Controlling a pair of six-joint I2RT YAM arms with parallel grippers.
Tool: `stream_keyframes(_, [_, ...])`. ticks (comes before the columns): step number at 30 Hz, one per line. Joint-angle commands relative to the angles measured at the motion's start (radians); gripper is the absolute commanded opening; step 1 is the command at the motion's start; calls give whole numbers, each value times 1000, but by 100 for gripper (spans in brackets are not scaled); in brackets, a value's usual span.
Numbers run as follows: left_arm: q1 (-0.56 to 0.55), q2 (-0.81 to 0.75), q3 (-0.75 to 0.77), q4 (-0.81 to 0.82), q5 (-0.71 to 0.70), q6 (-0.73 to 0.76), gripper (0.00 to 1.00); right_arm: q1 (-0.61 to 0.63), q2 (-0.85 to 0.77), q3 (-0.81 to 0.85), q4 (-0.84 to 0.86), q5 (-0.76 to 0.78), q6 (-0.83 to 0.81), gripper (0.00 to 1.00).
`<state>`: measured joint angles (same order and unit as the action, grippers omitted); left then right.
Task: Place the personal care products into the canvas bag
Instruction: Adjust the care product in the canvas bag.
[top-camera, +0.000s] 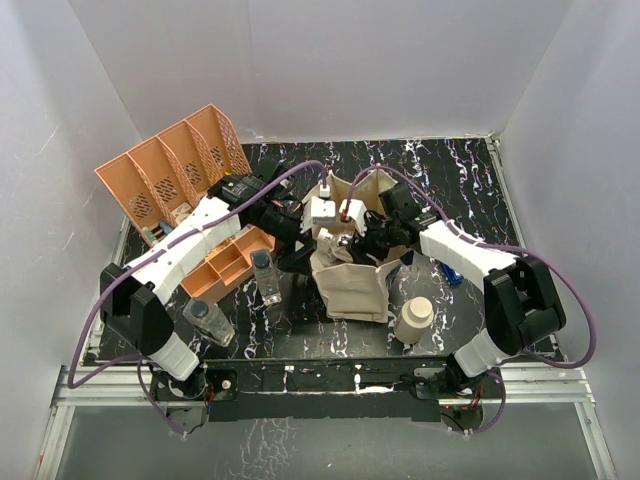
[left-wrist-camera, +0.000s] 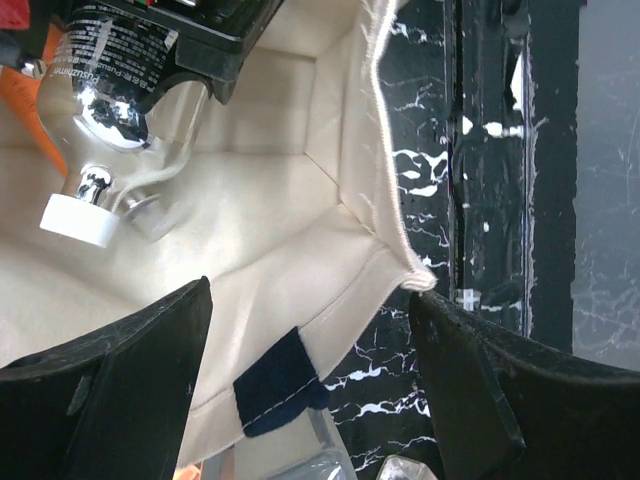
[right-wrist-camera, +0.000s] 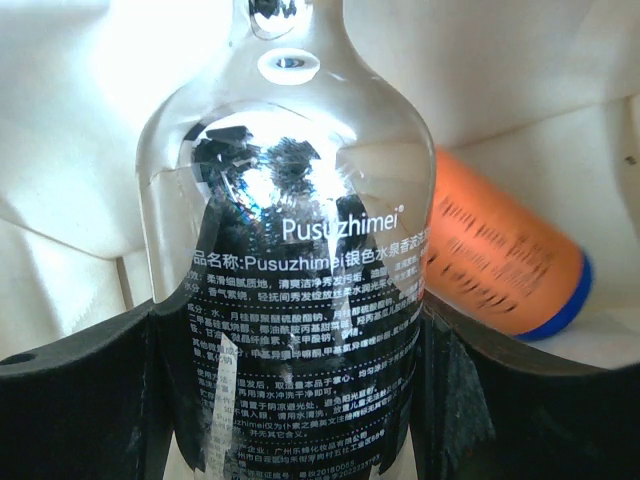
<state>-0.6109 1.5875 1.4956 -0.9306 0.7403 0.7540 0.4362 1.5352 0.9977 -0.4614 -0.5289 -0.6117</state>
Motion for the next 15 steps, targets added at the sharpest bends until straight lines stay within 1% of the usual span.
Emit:
stream_keyframes(1, [45,-56,63,64,29,-127,78,-12,-68,153,53,-86,64,8])
stream_keyframes(4, [92,-59,88,142,52,-216,77,-26,-71,200,33,-105,94,8])
stream_keyframes(8, [165,-65,94,265,107,-383,75,-46,-79,237,26,-106,131,8])
stream_keyframes(11, [177,-61,98,345,119,-489,74,-50,-89,251,12,-102,137,8])
stream_keyframes(15, [177,-39,123,446,99,-629,73,-59,-108,275,-7,-103,146,8])
